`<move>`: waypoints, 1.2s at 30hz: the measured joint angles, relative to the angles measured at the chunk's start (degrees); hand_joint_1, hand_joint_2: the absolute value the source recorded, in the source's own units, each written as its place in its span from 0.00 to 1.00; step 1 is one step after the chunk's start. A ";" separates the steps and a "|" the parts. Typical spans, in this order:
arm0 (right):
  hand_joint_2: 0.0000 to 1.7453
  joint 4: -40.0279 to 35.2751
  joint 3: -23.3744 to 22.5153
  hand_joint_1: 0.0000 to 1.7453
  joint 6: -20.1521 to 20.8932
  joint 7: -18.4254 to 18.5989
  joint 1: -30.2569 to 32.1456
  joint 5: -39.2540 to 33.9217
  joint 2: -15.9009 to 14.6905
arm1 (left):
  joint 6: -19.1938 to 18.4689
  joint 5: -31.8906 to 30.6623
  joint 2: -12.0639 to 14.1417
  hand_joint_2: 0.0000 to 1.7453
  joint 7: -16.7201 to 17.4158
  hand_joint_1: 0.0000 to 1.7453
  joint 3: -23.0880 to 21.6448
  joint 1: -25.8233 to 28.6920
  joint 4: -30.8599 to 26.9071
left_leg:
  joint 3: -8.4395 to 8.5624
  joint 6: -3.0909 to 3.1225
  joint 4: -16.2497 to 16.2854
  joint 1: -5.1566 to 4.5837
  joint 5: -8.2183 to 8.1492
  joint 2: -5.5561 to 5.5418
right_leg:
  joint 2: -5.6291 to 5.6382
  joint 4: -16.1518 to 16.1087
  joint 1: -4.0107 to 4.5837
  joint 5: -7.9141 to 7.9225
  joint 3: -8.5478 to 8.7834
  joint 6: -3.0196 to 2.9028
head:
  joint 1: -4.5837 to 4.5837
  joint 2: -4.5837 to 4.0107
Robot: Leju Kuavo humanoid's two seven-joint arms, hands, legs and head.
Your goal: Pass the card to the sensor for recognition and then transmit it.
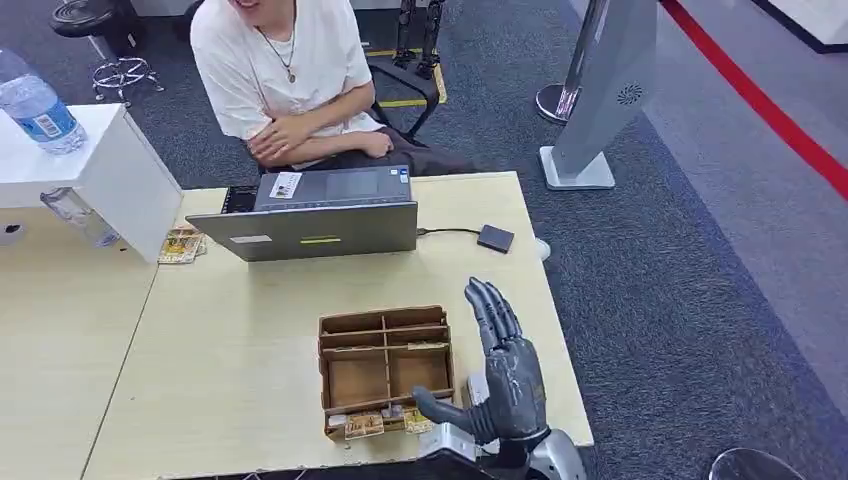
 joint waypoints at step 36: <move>1.00 12.20 3.19 0.00 -0.18 16.18 -6.96 33.17 -0.39 | -1.75 -2.23 0.04 0.00 0.59 0.00 -0.13 -0.04 0.00 | 0.00 -0.01 0.00 0.00 0.01 0.00 | 0.00 0.00 0.00 0.00 0.00 0.00 | 0.00 0.00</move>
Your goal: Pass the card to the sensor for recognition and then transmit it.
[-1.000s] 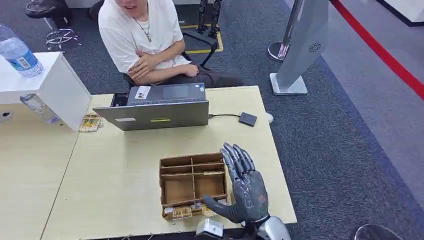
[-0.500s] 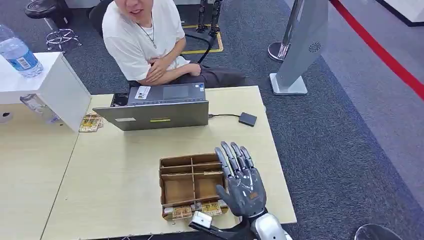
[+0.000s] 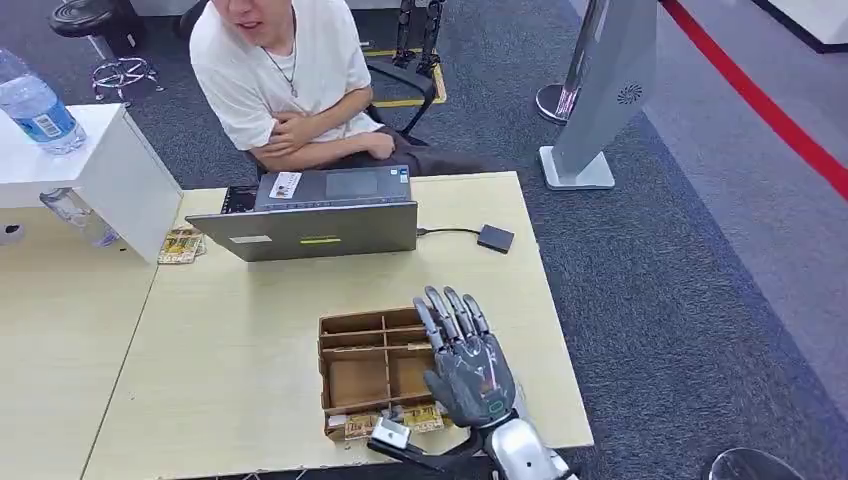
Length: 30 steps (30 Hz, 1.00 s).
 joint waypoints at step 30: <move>1.00 5.14 1.22 0.26 2.56 1.73 -3.18 -4.09 -0.63 | -0.33 -0.31 0.00 0.00 -0.04 0.00 -0.48 0.02 0.00 | 0.00 0.00 0.00 0.00 0.00 0.00 | 0.00 0.00 0.00 0.00 0.00 0.00 | 0.02 0.00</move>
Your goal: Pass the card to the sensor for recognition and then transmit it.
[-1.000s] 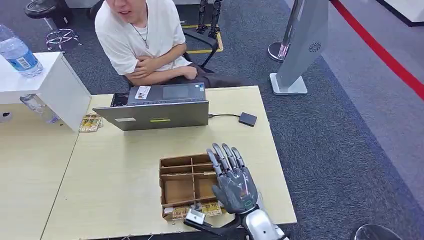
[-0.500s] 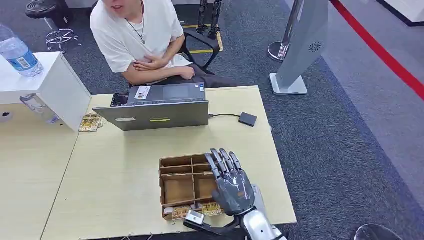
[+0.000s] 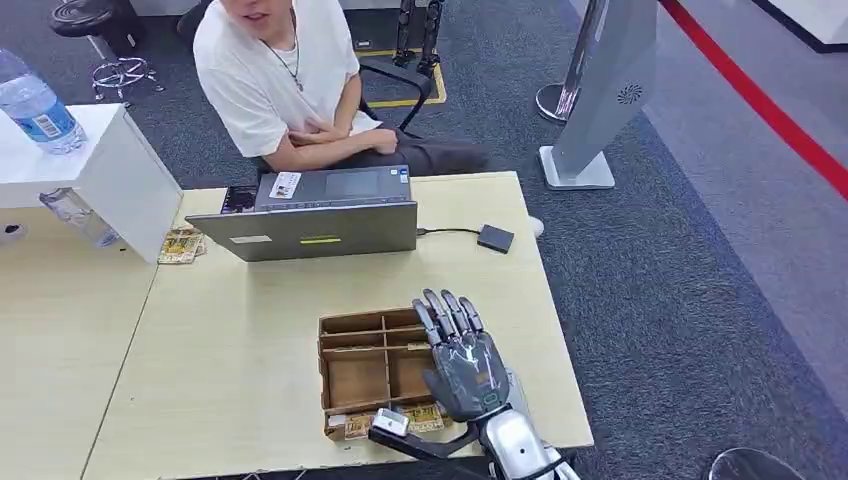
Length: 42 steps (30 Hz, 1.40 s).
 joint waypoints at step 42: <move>1.00 1.77 0.00 0.78 1.01 0.09 -1.15 -0.48 0.00 | -0.15 -0.15 0.00 0.00 -0.07 0.00 -0.09 0.00 0.00 | 0.00 -0.01 0.00 0.00 0.01 0.00 | 0.00 0.01 0.00 0.00 0.00 0.00 | -0.02 0.00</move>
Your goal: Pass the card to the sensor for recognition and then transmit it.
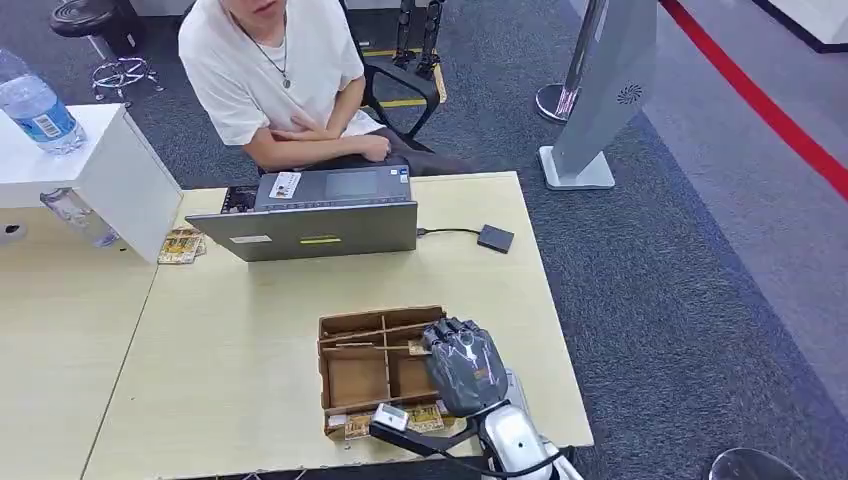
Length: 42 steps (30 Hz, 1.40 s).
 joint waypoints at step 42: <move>1.00 -21.79 -6.71 1.00 -3.65 -17.77 6.12 -2.49 5.09 | 0.35 0.31 -0.15 0.00 0.02 0.00 -0.35 0.07 0.00 | 0.03 0.01 0.00 0.00 0.02 0.00 | 0.00 0.00 0.00 0.01 0.02 -0.01 | 0.00 0.00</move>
